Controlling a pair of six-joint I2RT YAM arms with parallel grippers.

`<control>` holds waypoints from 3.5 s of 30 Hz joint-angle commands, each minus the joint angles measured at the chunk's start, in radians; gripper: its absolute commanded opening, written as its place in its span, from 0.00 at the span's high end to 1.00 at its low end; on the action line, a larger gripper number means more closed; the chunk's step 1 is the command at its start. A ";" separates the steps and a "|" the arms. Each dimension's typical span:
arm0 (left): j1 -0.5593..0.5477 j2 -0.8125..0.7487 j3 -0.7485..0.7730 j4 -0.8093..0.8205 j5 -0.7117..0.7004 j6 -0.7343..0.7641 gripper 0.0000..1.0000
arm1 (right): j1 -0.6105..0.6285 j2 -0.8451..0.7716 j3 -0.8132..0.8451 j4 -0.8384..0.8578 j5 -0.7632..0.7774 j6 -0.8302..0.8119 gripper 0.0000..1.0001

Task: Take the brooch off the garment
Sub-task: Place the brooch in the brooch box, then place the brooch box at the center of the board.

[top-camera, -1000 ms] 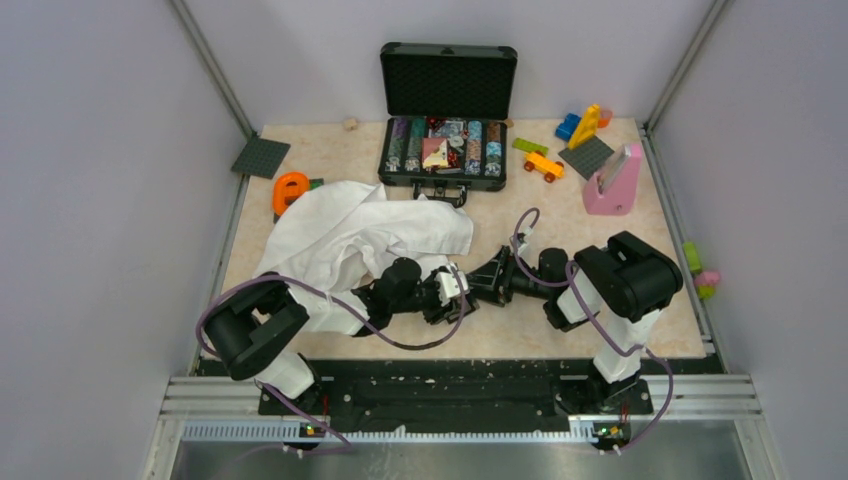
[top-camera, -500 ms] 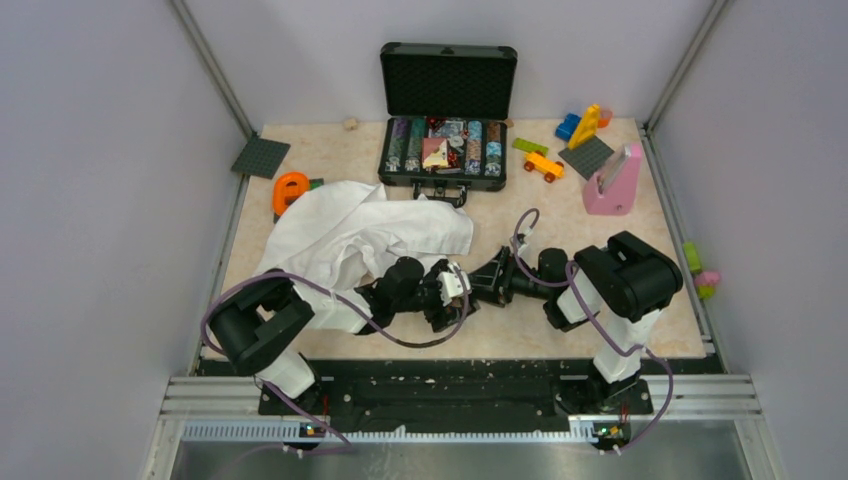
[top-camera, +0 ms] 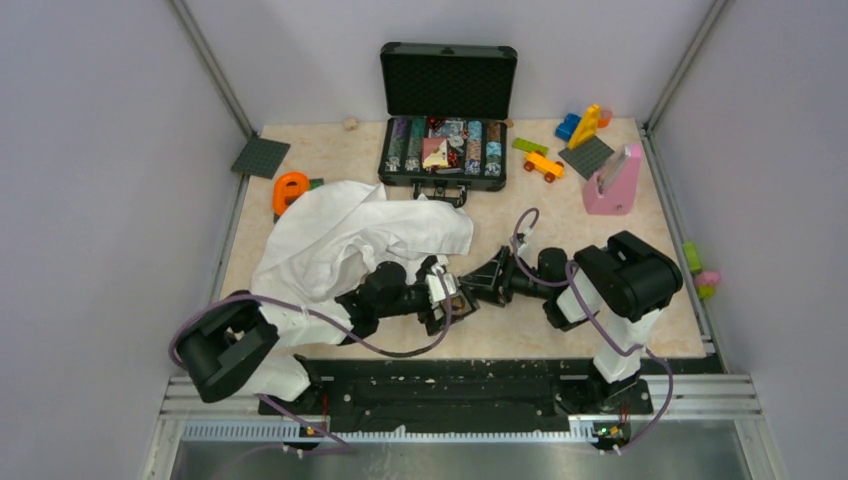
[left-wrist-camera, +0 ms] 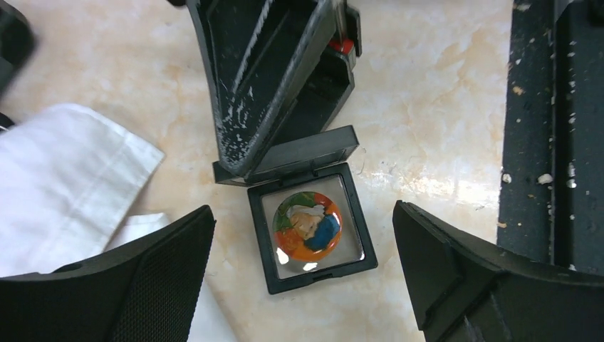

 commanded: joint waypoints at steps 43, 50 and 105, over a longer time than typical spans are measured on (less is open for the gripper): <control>-0.002 -0.358 -0.142 0.080 -0.640 -0.113 0.01 | -0.222 -0.325 0.509 -1.285 0.882 -0.877 0.59; -0.002 -0.353 -0.144 0.082 -0.642 -0.103 0.01 | -0.256 -0.295 0.556 -1.277 0.940 -0.897 0.57; 0.781 -0.414 -0.199 0.129 -0.716 -0.407 0.01 | -0.289 -0.963 -0.164 -0.467 1.018 -1.217 0.14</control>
